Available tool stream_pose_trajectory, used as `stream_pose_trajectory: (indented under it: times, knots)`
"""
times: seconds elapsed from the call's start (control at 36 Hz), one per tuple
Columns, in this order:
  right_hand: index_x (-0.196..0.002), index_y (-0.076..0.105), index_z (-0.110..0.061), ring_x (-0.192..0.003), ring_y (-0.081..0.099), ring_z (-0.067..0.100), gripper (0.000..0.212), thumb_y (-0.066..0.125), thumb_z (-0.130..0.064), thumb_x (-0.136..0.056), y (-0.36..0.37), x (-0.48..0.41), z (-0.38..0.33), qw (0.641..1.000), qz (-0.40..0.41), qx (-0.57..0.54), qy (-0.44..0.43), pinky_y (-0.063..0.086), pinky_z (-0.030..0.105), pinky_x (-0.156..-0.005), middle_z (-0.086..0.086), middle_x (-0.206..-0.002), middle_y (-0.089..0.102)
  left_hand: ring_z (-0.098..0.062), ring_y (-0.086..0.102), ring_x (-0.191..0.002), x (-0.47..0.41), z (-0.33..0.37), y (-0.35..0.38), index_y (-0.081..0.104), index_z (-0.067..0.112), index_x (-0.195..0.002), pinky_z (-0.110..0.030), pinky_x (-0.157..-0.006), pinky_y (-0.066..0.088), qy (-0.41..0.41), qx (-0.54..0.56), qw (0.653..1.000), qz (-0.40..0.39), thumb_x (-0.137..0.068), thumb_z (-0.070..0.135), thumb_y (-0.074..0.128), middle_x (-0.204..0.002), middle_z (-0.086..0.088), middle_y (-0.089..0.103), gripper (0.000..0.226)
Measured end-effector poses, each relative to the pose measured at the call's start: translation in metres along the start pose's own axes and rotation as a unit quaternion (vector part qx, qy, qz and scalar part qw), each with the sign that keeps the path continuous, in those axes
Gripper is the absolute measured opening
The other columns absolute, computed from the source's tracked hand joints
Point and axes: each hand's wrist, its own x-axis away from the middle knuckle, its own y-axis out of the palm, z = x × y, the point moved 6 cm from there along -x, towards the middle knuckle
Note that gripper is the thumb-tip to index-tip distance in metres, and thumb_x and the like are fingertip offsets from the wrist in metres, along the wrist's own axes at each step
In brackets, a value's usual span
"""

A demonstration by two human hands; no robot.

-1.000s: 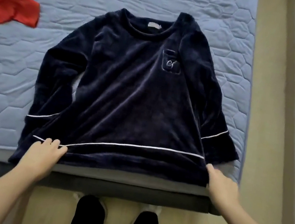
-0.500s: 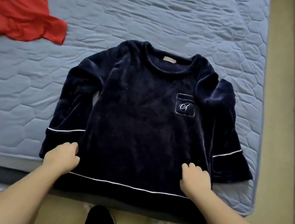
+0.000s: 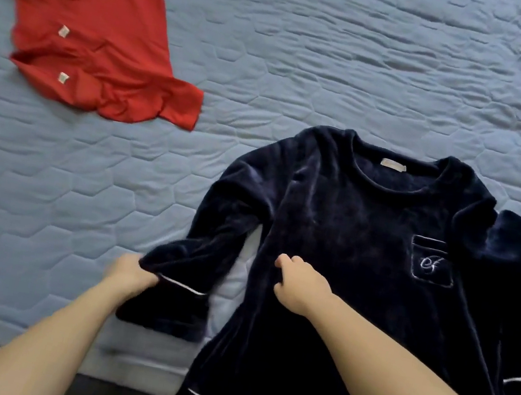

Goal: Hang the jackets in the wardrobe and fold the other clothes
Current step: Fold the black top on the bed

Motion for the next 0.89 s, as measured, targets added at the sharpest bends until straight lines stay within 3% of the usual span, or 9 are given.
stream_pose_trajectory:
  times: [0.11,0.19,0.36,0.42,0.47,0.56,0.61,0.72,0.89]
  knots:
    - [-0.134,0.038,-0.020,-0.115,0.048,0.026,0.045,0.048,-0.020,-0.091,-0.028,-0.018,-0.023,0.999,0.038,-0.004,0.014,0.044,0.035,-0.081,0.005,-0.129,0.045,-0.045,0.058,-0.098,-0.037,-0.003,-0.150,0.060,0.008,-0.093,-0.046,-0.081,0.047,0.013,-0.094,0.960,0.263,-0.085,0.011,0.057,-0.102,-0.029,0.062,0.009]
    - [-0.141,0.033,-0.024,-0.122,0.042,0.027,0.056,0.051,-0.022,-0.088,-0.049,-0.036,-0.046,0.996,0.082,-0.041,0.002,0.044,0.037,-0.086,0.003,-0.138,0.038,-0.046,0.050,-0.110,-0.069,-0.009,-0.233,0.059,-0.002,-0.104,-0.050,-0.097,0.041,-0.021,-0.129,0.934,0.333,-0.078,0.001,0.066,-0.111,-0.033,0.054,0.028]
    - [-0.151,0.014,-0.034,-0.148,-0.004,0.030,0.072,0.052,-0.032,-0.090,-0.041,-0.068,-0.087,0.999,0.027,0.000,-0.037,0.020,0.057,-0.113,-0.003,-0.161,-0.005,-0.039,0.038,-0.129,-0.096,-0.034,-0.228,0.045,0.003,-0.130,-0.054,-0.108,0.027,-0.151,-0.144,0.931,0.299,-0.085,0.012,0.063,-0.137,-0.025,0.041,0.049]
    - [-0.150,0.018,-0.036,-0.148,-0.007,0.029,0.068,0.050,-0.034,-0.090,-0.027,-0.076,-0.093,0.998,-0.038,0.020,-0.052,0.016,0.058,-0.113,-0.005,-0.161,-0.006,-0.042,0.045,-0.124,-0.105,-0.041,-0.188,0.045,-0.001,-0.130,-0.051,-0.103,0.036,-0.144,-0.095,0.958,0.228,-0.084,0.017,0.065,-0.134,-0.027,0.046,0.053]
    - [-0.143,0.033,-0.036,-0.148,0.006,0.027,0.056,0.049,-0.034,-0.090,-0.016,-0.080,-0.099,0.993,-0.074,0.058,-0.077,0.022,0.053,-0.111,-0.004,-0.161,0.005,-0.043,0.050,-0.119,-0.116,-0.047,-0.148,0.045,-0.005,-0.129,-0.046,-0.097,0.041,-0.133,0.012,0.978,0.161,-0.086,0.019,0.062,-0.132,-0.027,0.050,0.053]
    - [-0.138,0.041,-0.029,-0.132,0.035,0.022,0.050,0.050,-0.026,-0.088,-0.039,-0.090,-0.106,0.981,0.128,0.105,-0.104,0.039,0.037,-0.095,-0.003,-0.149,0.033,-0.041,0.054,-0.111,-0.126,-0.044,-0.117,0.047,-0.004,-0.126,-0.043,-0.093,0.043,-0.109,0.171,0.964,0.173,-0.084,0.019,0.061,-0.128,-0.025,0.052,0.049]
    - [-0.144,0.032,-0.029,-0.139,0.026,0.023,0.062,0.054,-0.025,-0.086,-0.051,-0.098,-0.103,0.966,0.219,0.106,-0.084,0.038,0.038,-0.099,0.000,-0.154,0.024,-0.039,0.048,-0.119,-0.135,-0.036,-0.123,0.041,0.003,-0.133,-0.042,-0.099,0.038,-0.068,0.189,0.951,0.237,-0.082,0.018,0.064,-0.137,-0.022,0.044,0.058]
    - [-0.151,-0.002,-0.034,-0.145,-0.014,0.036,0.083,0.052,-0.042,-0.088,-0.034,-0.131,-0.091,0.976,0.157,0.145,-0.045,0.015,0.063,-0.110,0.004,-0.159,-0.018,-0.034,0.042,-0.128,-0.166,-0.018,-0.164,0.038,0.003,-0.138,-0.041,-0.106,0.033,0.048,0.187,0.928,0.319,-0.080,0.017,0.066,-0.140,-0.019,0.042,0.066]
    - [-0.150,-0.017,-0.026,-0.143,-0.021,0.039,0.080,0.029,-0.051,-0.089,0.009,-0.164,-0.088,0.965,0.145,0.217,-0.036,0.005,0.073,-0.104,0.008,-0.157,-0.026,-0.031,0.042,-0.132,-0.229,-0.015,-0.193,0.025,0.001,-0.145,-0.040,-0.111,0.032,0.082,0.201,0.947,0.235,-0.084,0.026,0.070,-0.144,-0.018,0.042,0.079]
